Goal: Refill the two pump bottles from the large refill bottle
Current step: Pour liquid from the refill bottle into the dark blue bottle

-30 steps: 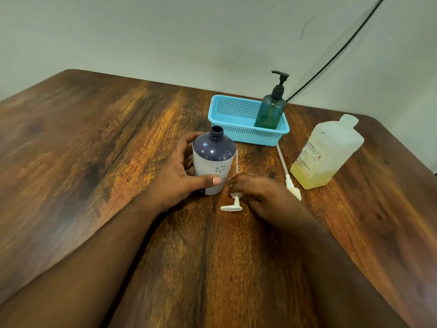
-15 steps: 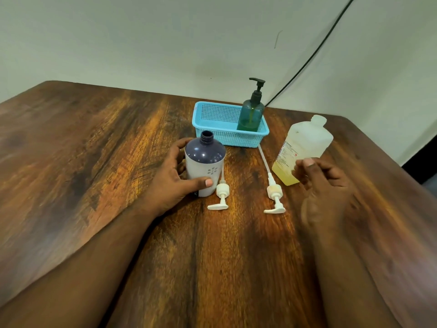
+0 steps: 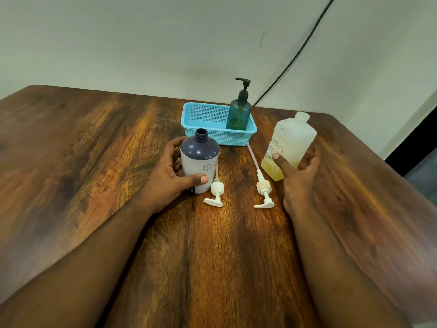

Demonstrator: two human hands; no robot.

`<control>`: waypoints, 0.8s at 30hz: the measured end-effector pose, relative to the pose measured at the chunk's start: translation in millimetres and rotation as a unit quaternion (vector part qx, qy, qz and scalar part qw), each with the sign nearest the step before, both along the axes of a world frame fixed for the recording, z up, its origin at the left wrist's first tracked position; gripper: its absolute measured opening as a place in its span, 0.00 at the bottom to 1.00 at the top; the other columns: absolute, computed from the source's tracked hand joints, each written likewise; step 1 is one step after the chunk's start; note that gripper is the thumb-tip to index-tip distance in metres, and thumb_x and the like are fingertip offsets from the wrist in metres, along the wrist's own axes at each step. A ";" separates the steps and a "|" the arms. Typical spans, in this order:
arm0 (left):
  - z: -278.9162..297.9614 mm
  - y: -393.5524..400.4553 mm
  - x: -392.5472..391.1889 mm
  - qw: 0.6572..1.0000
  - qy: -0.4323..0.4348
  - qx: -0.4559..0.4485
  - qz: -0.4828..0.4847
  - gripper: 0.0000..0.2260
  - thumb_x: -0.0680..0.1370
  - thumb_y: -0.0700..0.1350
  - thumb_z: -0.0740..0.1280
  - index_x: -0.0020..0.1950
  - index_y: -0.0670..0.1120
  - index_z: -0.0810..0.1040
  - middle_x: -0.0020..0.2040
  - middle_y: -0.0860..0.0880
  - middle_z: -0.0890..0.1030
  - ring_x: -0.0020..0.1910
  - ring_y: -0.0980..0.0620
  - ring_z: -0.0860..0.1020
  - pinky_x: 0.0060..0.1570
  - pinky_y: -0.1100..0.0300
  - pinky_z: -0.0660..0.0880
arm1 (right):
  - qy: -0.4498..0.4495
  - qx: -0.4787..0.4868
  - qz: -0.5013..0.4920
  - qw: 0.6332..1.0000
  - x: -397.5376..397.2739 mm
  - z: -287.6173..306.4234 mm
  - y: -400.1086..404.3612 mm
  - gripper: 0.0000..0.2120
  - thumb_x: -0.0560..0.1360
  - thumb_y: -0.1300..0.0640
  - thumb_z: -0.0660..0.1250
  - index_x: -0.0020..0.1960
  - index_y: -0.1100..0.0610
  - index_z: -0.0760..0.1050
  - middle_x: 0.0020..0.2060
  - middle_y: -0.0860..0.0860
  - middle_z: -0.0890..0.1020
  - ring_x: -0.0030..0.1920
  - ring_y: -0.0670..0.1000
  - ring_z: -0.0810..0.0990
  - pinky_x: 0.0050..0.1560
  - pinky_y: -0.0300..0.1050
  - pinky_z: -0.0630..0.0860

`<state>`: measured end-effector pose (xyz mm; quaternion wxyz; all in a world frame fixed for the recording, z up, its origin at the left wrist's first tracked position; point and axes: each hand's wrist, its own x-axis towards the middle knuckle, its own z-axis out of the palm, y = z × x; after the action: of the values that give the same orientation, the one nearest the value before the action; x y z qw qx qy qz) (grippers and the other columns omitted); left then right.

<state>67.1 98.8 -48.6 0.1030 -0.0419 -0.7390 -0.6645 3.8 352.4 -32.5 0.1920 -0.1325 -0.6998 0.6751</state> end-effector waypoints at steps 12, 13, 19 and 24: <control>3.8 -15.1 2.3 0.999 0.007 -0.034 -0.010 0.43 0.65 0.40 0.80 0.72 0.60 0.61 0.68 0.56 0.72 0.65 0.56 0.73 0.61 0.56 0.76 | 0.050 0.103 0.027 0.993 10.4 21.6 -15.0 0.30 0.69 0.55 0.75 0.67 0.47 0.65 0.62 0.45 0.75 0.62 0.51 0.76 0.53 0.48 0.78; 4.9 -17.7 2.9 0.999 0.008 -0.040 -0.009 0.43 0.66 0.40 0.80 0.72 0.61 0.60 0.69 0.56 0.71 0.66 0.55 0.73 0.61 0.56 0.76 | 0.067 0.115 0.055 0.990 14.5 26.2 -16.7 0.29 0.69 0.53 0.75 0.65 0.45 0.67 0.59 0.43 0.76 0.59 0.49 0.77 0.50 0.43 0.79; 11.6 -25.2 8.0 0.998 0.020 -0.059 -0.011 0.42 0.67 0.37 0.78 0.71 0.63 0.61 0.64 0.64 0.72 0.58 0.67 0.76 0.49 0.71 0.76 | 0.099 0.263 0.214 0.936 29.0 56.1 -27.4 0.27 0.68 0.54 0.75 0.64 0.45 0.69 0.54 0.40 0.74 0.52 0.42 0.73 0.43 0.29 0.71; 12.8 -31.9 9.4 0.998 0.019 -0.067 -0.003 0.42 0.67 0.37 0.78 0.70 0.65 0.62 0.60 0.71 0.72 0.56 0.70 0.76 0.49 0.70 0.77 | 0.101 0.355 0.244 0.897 24.2 71.6 -33.6 0.32 0.69 0.55 0.75 0.69 0.49 0.67 0.57 0.44 0.72 0.57 0.46 0.68 0.47 0.33 0.68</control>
<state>76.5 66.8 -35.8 0.1120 -0.0639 -0.7795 -0.6130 28.0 318.8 39.1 0.1256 0.1884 -0.8800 0.4176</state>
